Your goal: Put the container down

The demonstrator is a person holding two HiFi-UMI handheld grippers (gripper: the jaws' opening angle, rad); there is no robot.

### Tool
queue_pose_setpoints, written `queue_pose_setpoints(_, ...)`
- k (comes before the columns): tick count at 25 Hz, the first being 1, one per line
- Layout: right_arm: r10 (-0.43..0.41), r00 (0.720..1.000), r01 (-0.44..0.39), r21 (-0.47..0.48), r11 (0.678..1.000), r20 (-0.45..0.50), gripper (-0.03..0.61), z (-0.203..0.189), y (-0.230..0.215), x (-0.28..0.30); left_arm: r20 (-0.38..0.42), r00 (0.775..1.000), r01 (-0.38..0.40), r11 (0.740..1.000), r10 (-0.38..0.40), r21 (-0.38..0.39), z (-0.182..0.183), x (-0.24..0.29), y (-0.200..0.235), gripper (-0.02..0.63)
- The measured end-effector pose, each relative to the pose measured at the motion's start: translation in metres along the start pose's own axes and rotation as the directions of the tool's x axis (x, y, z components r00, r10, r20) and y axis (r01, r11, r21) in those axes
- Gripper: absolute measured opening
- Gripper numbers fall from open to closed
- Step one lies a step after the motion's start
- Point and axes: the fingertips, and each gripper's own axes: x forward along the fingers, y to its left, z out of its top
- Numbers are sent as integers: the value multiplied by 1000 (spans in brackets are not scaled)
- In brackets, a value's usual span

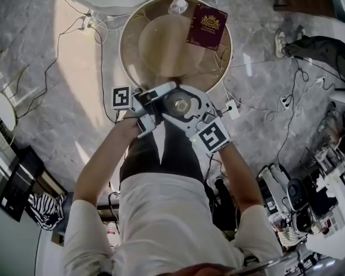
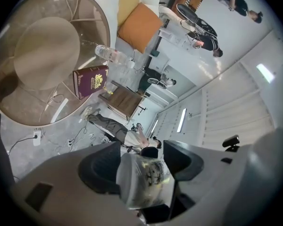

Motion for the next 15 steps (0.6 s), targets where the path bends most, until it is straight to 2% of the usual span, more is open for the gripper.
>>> queue_pose_setpoints(8,15,999,-14,3,1000,-31,336,-47,-10,21,41,999,20,1000,-20,-22,22,-8,46,268)
queue_pose_setpoints(15,21,999,-20,19,1000,-48,336,-87,-25,46,76,997,6,999,-4,-37,52,-16,89,268)
